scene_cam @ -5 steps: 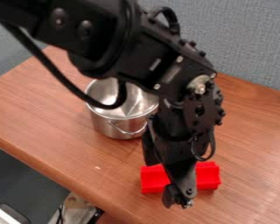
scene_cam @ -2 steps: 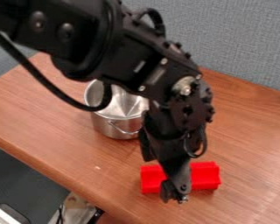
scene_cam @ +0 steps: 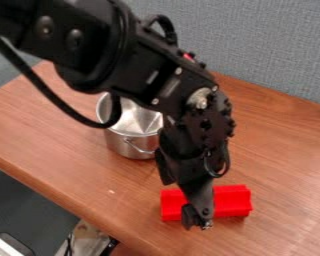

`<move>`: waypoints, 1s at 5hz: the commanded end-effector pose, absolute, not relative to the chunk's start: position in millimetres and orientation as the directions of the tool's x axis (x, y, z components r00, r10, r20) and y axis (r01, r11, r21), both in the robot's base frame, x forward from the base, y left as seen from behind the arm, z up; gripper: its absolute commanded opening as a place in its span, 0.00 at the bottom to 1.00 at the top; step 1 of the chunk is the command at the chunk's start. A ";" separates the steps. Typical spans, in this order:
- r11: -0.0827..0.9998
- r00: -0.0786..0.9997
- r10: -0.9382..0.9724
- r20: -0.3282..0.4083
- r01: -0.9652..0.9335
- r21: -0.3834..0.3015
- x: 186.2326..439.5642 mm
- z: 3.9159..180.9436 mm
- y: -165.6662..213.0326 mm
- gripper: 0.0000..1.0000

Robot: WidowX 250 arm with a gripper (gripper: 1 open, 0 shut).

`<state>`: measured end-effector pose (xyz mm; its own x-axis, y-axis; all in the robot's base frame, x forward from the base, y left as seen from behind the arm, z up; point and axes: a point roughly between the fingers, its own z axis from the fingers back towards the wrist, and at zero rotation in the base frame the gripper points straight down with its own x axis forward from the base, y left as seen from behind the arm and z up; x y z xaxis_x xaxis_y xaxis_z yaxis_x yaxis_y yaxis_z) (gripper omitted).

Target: Put the red object in the metal pot

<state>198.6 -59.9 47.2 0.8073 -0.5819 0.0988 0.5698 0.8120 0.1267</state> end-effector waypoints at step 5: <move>0.831 0.823 -0.557 0.114 0.550 0.090 205.3 51.8 -63.1 1.00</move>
<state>196.9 -64.2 46.0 0.8151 -0.5723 0.0895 0.5664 0.8199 0.0836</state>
